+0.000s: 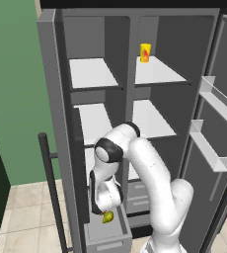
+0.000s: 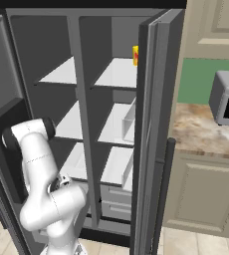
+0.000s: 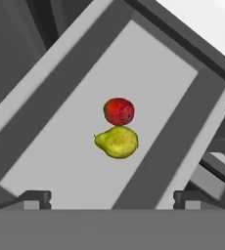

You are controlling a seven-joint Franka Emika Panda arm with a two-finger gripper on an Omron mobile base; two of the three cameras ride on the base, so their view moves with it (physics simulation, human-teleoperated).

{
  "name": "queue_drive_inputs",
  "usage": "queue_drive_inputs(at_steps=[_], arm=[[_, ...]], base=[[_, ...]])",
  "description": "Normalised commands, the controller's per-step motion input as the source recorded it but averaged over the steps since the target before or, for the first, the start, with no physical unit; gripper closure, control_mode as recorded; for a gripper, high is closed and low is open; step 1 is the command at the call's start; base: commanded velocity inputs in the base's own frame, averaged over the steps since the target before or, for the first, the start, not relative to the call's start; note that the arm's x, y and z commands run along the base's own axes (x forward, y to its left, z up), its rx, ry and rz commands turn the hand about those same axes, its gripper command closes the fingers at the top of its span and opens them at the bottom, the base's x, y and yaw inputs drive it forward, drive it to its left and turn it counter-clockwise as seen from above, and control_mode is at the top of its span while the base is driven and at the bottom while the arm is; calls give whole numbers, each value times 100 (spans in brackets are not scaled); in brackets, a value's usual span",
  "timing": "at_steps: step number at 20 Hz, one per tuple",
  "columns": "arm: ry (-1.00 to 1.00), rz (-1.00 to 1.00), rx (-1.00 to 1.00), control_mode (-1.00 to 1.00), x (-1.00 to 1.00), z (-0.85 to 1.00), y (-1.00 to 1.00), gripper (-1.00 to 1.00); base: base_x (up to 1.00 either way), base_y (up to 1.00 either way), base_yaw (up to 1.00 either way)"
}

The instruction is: Take the mango and pear from the fridge shelf and place them in the freezer drawer to begin freezing them.

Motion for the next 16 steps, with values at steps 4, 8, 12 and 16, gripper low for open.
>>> queue_drive_inputs(at_steps=[4, 8, 12, 16], arm=[[0, 0, 0, -100, -2, 42, -31, -100], [0, 0, 0, -100, -20, 54, -24, -100], [0, 0, 0, -100, -24, 58, -19, -100], [0, 0, 0, -100, -26, 56, -23, -100]], base=[[0, 0, 0], [0, 0, 0], [0, 0, 0], [0, 0, 0]])
